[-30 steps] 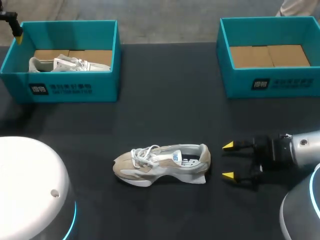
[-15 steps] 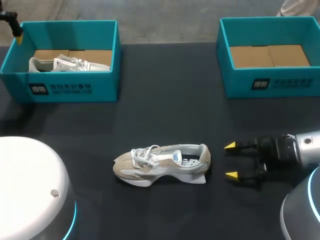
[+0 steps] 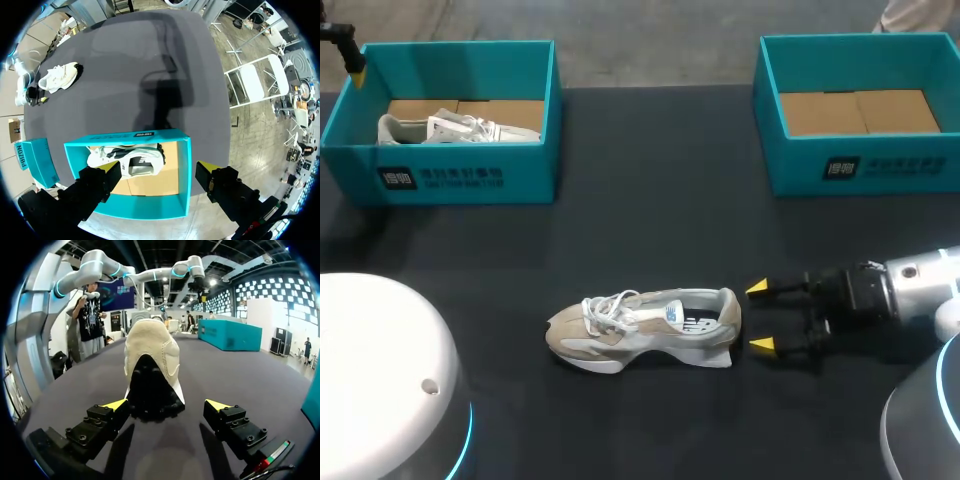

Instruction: Take the shoe out of the shoebox, open the shoe tongue, remove and reinsert the insole, then place the shoe into the shoebox

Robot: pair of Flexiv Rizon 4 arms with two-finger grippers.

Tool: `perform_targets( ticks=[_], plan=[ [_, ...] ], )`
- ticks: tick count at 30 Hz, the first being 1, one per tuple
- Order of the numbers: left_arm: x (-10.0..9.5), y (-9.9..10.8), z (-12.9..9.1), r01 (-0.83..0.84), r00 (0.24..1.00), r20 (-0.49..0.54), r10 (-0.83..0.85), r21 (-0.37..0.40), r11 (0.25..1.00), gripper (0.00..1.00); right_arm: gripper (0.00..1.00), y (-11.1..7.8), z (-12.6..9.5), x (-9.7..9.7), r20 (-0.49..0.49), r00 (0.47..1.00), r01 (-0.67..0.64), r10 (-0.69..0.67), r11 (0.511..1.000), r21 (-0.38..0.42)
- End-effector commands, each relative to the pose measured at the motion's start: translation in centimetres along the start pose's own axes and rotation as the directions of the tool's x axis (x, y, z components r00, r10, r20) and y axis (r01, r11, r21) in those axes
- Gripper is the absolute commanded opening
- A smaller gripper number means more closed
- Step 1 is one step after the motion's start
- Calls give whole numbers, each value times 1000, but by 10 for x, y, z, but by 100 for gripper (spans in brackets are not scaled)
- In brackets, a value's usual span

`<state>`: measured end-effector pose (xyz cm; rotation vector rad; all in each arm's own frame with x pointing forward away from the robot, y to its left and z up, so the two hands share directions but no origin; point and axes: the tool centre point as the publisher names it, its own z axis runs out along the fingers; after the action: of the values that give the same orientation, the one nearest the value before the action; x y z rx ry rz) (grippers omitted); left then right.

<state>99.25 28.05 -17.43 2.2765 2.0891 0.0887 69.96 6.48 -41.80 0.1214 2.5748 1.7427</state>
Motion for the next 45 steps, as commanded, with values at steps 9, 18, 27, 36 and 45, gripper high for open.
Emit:
perform_targets(
  ticks=[9, 18, 27, 36, 45],
  plan=[
    [0, -1, -1, 0, 1000, -4, 0, -1, 1000, 100, 100, 9, 21, 5, -7, 1000, 6, -5, 1000, 16],
    [0, -1, -1, 0, 1000, -4, 0, -1, 1000, 100, 100, 15, 31, 10, -13, 1000, 17, -18, 1000, -7],
    [0, -1, -1, 0, 1000, -4, 0, -1, 1000, 100, 100, 18, 42, 14, -19, 1000, 0, -1, 1000, -23],
    [0, -1, -1, 0, 1000, -4, 0, -1, 1000, 100, 100, 24, 52, 15, -29, 1000, 3, -5, 999, -41],
    [0, -1, -1, 0, 1000, -4, 0, -1, 1000, 100, 100, 26, 60, 18, -36, 999, 21, -23, 998, -65]
  ],
)
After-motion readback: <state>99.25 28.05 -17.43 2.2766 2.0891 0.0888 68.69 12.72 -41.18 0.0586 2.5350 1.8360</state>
